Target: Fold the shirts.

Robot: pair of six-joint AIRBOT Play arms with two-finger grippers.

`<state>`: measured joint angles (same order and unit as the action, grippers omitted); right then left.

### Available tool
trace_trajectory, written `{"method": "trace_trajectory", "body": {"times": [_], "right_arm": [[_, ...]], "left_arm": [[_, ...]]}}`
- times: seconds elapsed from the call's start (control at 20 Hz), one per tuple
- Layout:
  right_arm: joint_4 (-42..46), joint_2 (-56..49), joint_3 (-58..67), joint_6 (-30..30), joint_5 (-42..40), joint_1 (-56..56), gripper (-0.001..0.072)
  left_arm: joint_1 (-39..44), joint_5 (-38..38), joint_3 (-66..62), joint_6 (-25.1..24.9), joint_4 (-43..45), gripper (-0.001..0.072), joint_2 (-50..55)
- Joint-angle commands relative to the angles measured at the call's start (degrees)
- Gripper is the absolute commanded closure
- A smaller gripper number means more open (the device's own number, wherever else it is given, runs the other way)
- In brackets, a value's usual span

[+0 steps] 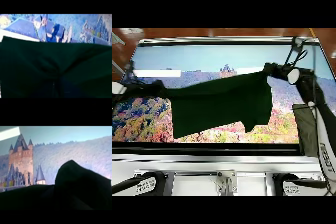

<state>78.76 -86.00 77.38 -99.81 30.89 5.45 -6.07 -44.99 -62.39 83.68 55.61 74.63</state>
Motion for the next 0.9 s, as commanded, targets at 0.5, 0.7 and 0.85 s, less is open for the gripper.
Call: {"method": "trace_trajectory", "body": {"times": [0.5,0.7,0.85], "right_arm": [[11.4,5.5,-0.3,5.9,35.3,-16.9,0.0059],[-5.1,5.4,-6.7,12.2,39.8,-24.7,0.0058],[-10.4,5.4,-10.7,13.6,38.7,-24.3,0.0057]], "left_arm": [[-25.4,-45.0,1.5,-4.3,8.5,0.0042,0.4],[-30.0,-40.8,18.3,-6.7,7.6,0.0035,-2.3],[-27.4,-32.6,26.6,-10.2,-0.9,0.0036,-2.2]]}}
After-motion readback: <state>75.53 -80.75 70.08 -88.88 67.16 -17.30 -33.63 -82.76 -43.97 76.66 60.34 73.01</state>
